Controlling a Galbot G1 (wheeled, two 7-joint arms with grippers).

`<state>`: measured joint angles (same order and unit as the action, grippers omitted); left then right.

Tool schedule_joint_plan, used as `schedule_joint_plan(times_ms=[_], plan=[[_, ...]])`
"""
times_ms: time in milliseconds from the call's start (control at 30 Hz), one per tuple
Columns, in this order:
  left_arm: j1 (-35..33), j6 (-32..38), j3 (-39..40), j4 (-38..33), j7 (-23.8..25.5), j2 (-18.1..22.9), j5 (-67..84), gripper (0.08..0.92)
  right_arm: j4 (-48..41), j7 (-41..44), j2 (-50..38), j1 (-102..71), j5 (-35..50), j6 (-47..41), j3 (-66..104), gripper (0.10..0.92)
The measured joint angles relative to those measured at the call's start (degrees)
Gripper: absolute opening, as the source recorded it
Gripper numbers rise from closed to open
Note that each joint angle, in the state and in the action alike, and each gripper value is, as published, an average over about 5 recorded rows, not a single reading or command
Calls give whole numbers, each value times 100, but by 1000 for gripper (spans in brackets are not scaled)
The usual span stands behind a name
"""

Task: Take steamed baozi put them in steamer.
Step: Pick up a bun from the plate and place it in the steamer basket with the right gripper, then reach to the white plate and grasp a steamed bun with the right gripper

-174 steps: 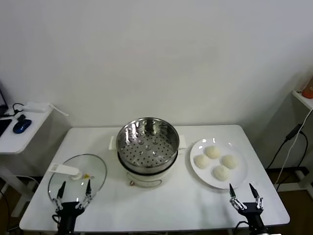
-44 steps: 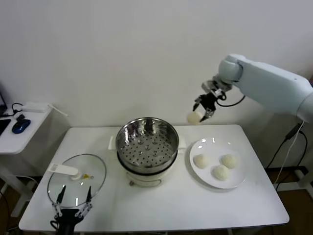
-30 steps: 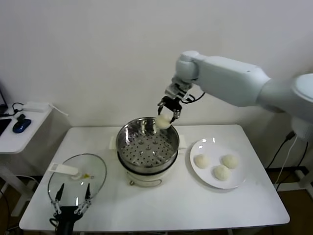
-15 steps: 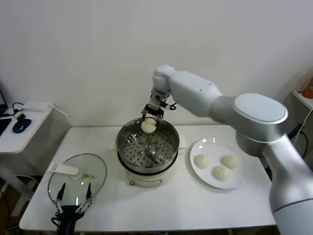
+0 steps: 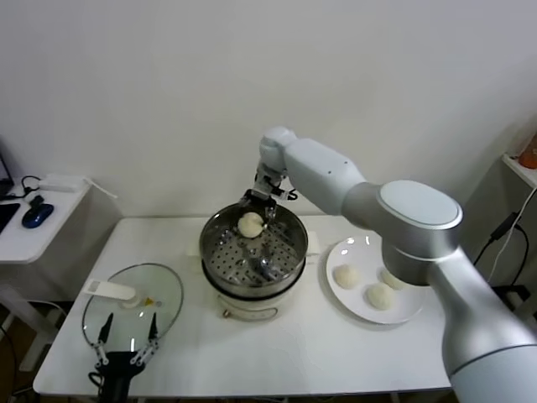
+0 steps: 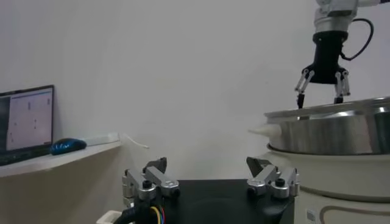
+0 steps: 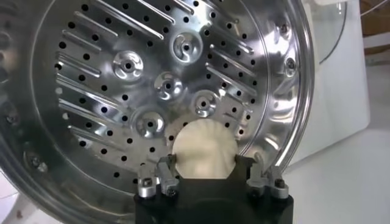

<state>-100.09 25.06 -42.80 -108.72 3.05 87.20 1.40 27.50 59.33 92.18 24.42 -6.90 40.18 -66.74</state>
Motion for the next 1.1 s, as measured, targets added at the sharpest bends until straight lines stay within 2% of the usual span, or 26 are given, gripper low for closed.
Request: schedule_joint_plan(times_ms=[67,200,400,800,967,1100], plan=[[-2,-6,0,-9,1,3,-4,823,11,-1,0,20,39,8,-15,811],[-12,-22,2,-33,7,5,-16,823,129,37,-41,146,299,-41,-148,822],[-51,-61,-4,-75,13,2,-24,823,722,179,-498,678,1385,-586,-756,823],[-62,-73,24,-50,17,-28,-27,823,2625,-98,-2095,1881,3925,-3165,-2616,823],[-18,-66,17,3,17,-36,-28,823,3288,-327,-2704,1932,4544,-4185,-2993,823],[-1,-63,-15,38,17,-47,-26,823,3589,-434,-3001,1802,4730,-4718,-3129,823]])
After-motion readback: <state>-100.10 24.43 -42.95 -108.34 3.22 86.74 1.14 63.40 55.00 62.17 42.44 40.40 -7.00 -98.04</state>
